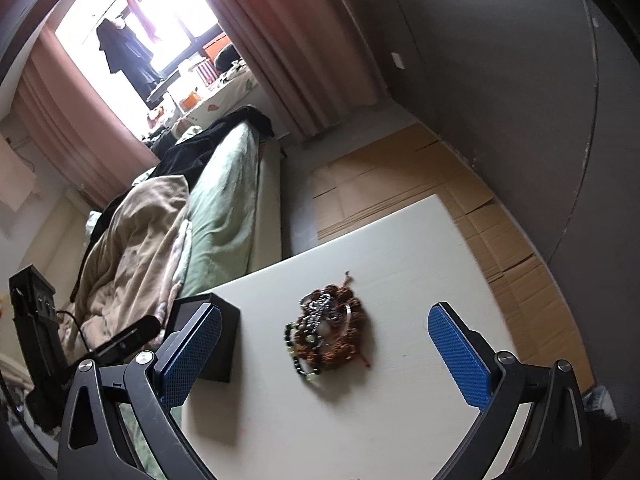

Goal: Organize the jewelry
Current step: 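Move the left gripper to the black-and-green bead bracelet on the pile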

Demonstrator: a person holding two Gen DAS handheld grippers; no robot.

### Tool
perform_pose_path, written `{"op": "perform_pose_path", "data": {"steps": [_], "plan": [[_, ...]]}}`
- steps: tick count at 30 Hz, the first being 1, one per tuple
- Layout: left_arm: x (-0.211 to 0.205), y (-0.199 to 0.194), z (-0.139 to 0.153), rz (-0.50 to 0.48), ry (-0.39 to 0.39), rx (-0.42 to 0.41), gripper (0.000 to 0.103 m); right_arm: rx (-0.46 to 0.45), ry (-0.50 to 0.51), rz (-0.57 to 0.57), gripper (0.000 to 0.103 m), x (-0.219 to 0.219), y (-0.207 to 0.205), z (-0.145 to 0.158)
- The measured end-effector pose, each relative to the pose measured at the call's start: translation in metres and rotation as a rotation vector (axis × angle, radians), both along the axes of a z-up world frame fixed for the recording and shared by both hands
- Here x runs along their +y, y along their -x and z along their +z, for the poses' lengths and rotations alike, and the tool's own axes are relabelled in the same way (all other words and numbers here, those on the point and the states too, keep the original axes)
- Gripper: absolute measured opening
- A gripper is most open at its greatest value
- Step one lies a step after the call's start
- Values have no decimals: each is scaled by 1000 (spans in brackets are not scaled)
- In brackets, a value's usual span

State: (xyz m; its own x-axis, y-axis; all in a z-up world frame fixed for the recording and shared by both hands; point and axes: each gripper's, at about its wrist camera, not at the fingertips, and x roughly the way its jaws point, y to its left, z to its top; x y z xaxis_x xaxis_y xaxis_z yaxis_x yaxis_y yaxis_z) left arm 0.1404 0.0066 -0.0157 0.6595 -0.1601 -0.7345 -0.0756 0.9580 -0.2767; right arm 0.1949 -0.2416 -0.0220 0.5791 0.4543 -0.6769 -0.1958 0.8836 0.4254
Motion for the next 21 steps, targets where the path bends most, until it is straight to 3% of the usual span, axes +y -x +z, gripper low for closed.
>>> {"op": "perform_pose_path", "data": {"steps": [8,11,13,17,21], "plan": [[-28,-10,-17,-61,-32,25,77,42,51,-31,103,-11,-5,-11],[-41,-15,-26,-92,-46,43,65,56,42,-43,103,-19,-7,-14],[-49,-21,-35,-111,-40,66,57,73,30,-47,103,-23,-10,-17],[-64,-30,-52,-144,-30,100,52,88,29,-50,102,-26,-15,-20],[-76,-40,-66,-169,-30,137,37,94,40,-47,102,-25,-22,-21]]}}
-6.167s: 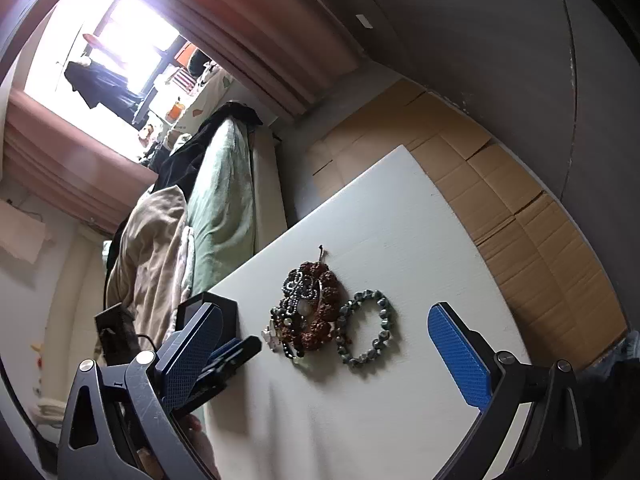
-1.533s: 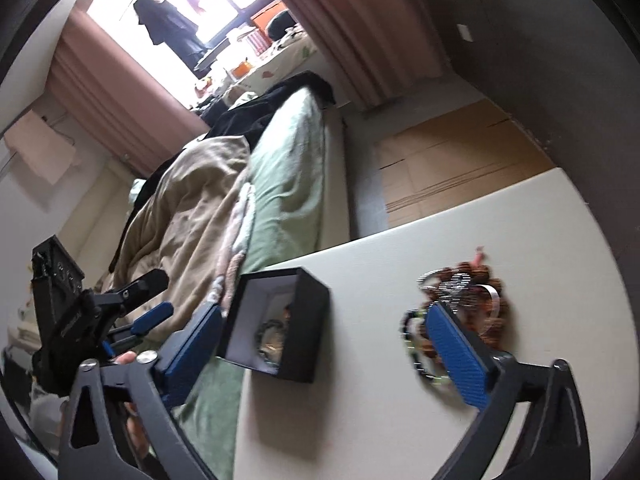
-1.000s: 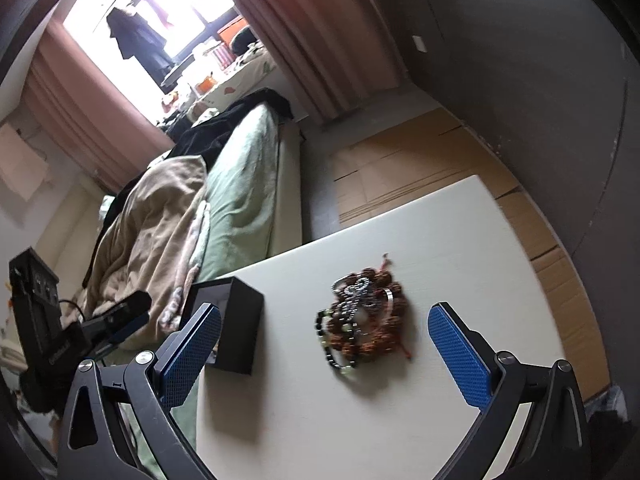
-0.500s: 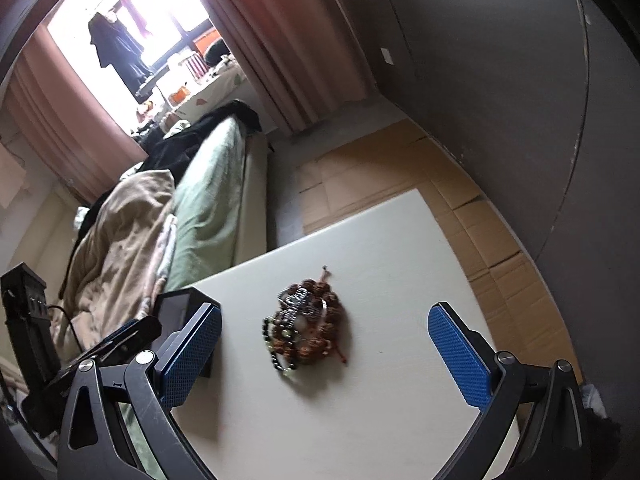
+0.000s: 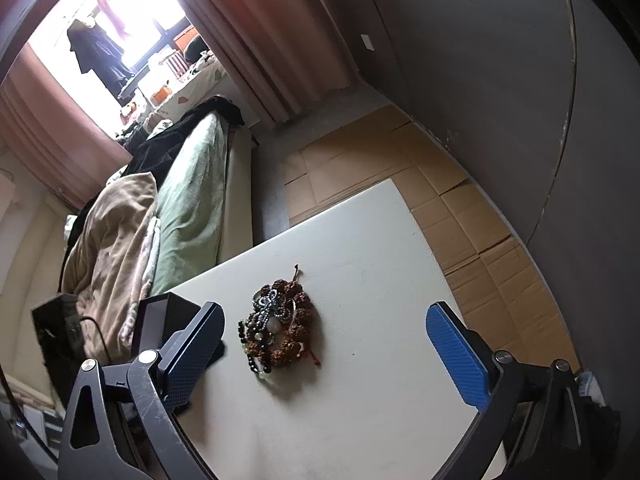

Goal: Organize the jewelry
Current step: 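Move the left gripper to the black-and-green bead bracelet on the pile, then grasp the black-and-green bead bracelet with the left gripper while the right grasps the silver chain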

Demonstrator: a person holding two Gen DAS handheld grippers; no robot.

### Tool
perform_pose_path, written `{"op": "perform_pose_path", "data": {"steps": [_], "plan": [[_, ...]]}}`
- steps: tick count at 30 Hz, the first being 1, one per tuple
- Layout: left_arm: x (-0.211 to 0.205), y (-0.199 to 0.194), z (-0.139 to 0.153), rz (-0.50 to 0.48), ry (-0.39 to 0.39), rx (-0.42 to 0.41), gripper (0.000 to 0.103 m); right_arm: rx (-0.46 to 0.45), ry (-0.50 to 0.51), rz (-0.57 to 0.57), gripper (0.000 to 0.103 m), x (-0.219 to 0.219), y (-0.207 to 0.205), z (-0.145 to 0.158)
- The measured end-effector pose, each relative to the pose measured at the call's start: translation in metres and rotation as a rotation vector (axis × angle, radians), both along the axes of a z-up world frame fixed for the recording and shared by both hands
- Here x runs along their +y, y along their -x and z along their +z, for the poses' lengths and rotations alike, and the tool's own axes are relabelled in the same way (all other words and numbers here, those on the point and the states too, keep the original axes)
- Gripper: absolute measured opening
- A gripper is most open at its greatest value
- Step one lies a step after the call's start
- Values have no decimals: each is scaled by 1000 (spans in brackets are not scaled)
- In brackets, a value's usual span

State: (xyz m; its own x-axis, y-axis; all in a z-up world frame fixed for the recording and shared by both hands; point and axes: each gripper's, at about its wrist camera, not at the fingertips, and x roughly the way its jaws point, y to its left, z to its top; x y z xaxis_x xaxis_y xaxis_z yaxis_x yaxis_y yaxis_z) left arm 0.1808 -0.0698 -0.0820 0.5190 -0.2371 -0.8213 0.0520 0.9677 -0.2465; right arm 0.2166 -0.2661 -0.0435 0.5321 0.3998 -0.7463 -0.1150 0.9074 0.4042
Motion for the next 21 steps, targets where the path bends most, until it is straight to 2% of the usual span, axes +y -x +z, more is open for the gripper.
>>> {"op": "perform_pose_path", "data": {"steps": [2,5,6,9,13,18,21], "plan": [[-4,-5,-6,-6,11,15,36,9,6,6,99,4,-3,-3],[-10,-11,-14,-13,9,37,31,53,0,27,81,10,-12,-13],[-11,-13,-17,-16,9,48,29,63,-4,28,79,10,-14,-16],[-13,-18,-26,-7,-1,83,24,79,-2,30,79,12,-18,-22],[-13,-21,-28,-8,2,83,21,77,-4,39,78,15,-21,-23],[-10,-21,-29,-2,-8,81,8,105,-36,38,69,19,-26,-31],[-2,-20,-30,7,29,85,8,123,-46,48,65,26,-27,-37]]}}
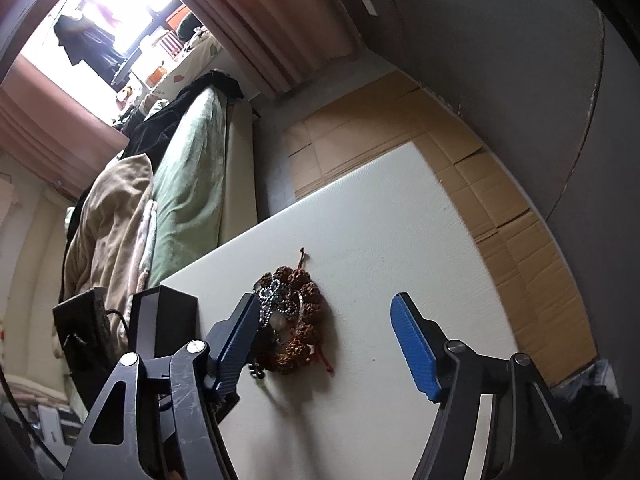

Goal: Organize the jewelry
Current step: 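Grasp the black-and-green bead bracelet with the left gripper while the right grasps the silver chain, then lower the bead bracelet into the box and open the left gripper while the right lifts the silver chain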

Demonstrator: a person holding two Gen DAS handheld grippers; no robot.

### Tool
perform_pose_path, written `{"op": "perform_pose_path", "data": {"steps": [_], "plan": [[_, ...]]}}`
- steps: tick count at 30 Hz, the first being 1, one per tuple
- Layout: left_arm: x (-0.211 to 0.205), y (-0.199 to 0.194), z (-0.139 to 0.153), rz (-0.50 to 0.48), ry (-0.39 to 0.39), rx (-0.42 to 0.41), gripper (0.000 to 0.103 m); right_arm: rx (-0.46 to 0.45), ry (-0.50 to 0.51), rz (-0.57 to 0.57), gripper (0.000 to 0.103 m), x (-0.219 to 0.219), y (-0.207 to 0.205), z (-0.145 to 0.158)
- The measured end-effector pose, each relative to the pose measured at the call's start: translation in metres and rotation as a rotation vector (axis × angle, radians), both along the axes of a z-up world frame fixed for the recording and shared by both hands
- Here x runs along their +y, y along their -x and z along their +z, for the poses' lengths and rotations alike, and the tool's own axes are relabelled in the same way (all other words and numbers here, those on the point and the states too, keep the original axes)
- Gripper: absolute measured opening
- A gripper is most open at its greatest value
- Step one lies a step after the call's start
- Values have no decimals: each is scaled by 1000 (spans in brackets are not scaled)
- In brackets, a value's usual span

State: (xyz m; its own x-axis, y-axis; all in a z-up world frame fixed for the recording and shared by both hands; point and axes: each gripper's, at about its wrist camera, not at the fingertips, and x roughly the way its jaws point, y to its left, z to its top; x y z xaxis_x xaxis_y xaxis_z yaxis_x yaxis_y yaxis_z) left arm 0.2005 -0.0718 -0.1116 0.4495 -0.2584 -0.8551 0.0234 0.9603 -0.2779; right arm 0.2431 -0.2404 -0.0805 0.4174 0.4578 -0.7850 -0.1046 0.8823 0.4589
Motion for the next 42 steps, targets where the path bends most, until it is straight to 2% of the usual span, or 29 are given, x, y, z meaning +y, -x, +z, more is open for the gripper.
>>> {"op": "perform_pose_path", "data": {"steps": [7,13,15,16,22,24,31,33,34,36,42], "plan": [[25,6,17,42,51,-29,8,7,-31,26,62,15,-2,-4],[52,11,41,98,84,-84,8,5,-77,42,50,32,-7,-8],[61,11,46,113,96,-96,8,11,-90,52,38,40,-10,-11],[66,11,49,121,106,-104,8,15,-93,55,37,44,-11,-13],[88,14,66,153,142,-143,8,25,-47,70,35,67,-19,-25],[96,16,72,159,153,-154,8,27,-18,69,31,74,-22,-30],[126,30,94,198,179,-204,8,24,98,70,29,95,-26,-42],[133,32,97,209,176,-210,8,12,128,65,24,99,-25,-44],[138,35,99,217,172,-214,8,10,130,63,23,98,-25,-44],[146,38,99,232,170,-216,8,-1,130,53,14,95,-24,-42],[170,45,93,281,164,-201,8,-44,90,55,13,87,-16,-27]]}}
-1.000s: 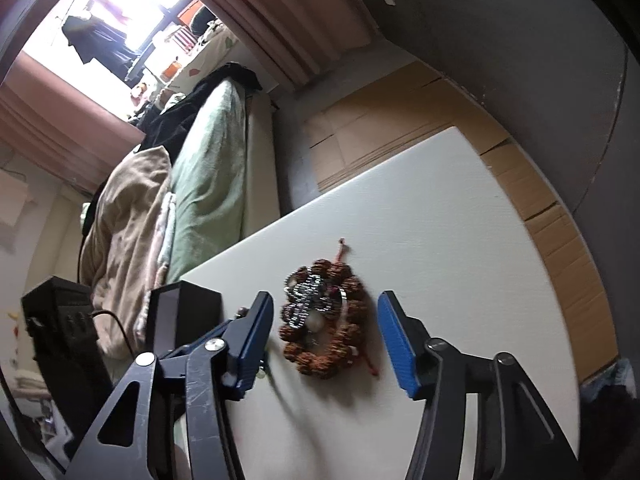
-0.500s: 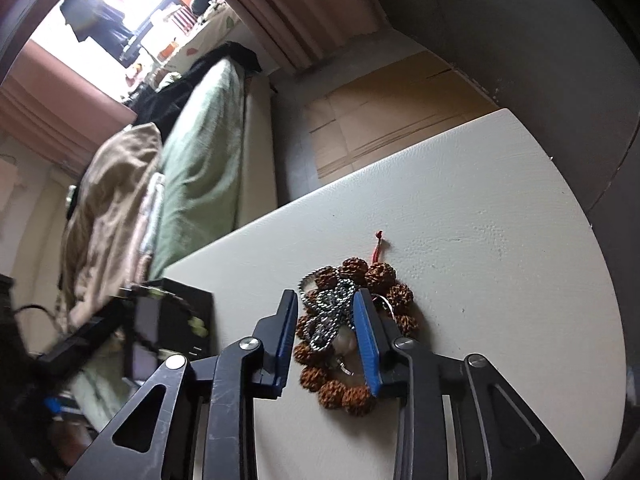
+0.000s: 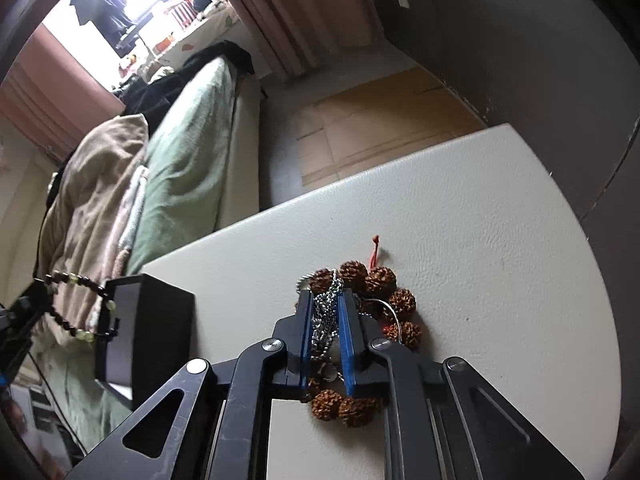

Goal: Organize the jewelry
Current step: 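Lower the bead bracelet into the box and open the left gripper while the right lifts the silver chain, then carry the silver chain in the right gripper into the black box and release it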

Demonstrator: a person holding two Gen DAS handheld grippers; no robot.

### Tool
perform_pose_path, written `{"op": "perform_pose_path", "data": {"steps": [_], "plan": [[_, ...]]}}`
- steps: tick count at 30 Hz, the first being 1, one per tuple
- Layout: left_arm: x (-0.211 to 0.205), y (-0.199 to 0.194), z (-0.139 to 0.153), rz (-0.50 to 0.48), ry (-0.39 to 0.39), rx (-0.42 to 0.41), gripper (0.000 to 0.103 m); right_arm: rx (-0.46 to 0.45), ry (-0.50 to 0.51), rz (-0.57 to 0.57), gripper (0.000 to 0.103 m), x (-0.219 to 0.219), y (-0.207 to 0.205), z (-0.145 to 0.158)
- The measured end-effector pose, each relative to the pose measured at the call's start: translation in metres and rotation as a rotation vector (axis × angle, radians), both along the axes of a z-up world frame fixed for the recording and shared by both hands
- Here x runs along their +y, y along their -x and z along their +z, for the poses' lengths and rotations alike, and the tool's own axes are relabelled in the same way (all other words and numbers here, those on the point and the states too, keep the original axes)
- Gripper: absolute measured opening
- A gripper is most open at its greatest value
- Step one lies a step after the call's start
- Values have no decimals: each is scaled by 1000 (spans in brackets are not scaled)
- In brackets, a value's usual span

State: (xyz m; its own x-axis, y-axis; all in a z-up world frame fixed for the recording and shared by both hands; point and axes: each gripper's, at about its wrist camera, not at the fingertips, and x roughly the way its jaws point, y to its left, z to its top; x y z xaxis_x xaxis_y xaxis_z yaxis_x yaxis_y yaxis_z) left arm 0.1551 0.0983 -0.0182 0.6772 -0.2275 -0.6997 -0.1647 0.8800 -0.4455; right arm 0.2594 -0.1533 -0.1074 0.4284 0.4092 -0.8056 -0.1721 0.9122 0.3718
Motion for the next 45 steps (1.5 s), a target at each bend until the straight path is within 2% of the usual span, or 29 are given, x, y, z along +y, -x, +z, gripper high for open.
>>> {"op": "perform_pose_path", "data": {"steps": [15,20,23,27,29,30,31,32,33,34,40,41,43,45], "plan": [[10,7,-30,26,-21,127,8,-126,-141,-19,13,-16,30,54],[18,12,-42,21,49,177,8,-169,-168,-23,13,-16,42,70],[22,17,-38,22,71,176,8,-194,-182,-20,13,-17,50,81],[33,27,-22,39,87,135,9,-260,-146,9,13,-9,63,105],[37,30,-17,38,107,119,12,-283,-145,14,13,-6,68,117],[39,31,-15,38,114,113,20,-293,-137,14,13,-4,70,123],[40,32,-12,41,116,103,33,-303,-133,18,13,-2,72,129],[41,34,-9,44,112,93,42,-312,-125,24,13,0,73,134],[42,35,-6,46,107,82,59,-320,-116,27,13,3,74,138],[43,37,-2,45,105,64,66,-329,-110,28,13,4,75,143],[49,40,15,42,109,13,68,-379,-87,47,13,21,80,174],[51,42,16,44,110,9,70,-386,-85,53,13,25,81,179],[55,43,18,55,121,-2,83,-401,-80,67,13,33,82,188],[61,45,21,67,132,-16,87,-412,-78,82,13,41,83,196]]}}
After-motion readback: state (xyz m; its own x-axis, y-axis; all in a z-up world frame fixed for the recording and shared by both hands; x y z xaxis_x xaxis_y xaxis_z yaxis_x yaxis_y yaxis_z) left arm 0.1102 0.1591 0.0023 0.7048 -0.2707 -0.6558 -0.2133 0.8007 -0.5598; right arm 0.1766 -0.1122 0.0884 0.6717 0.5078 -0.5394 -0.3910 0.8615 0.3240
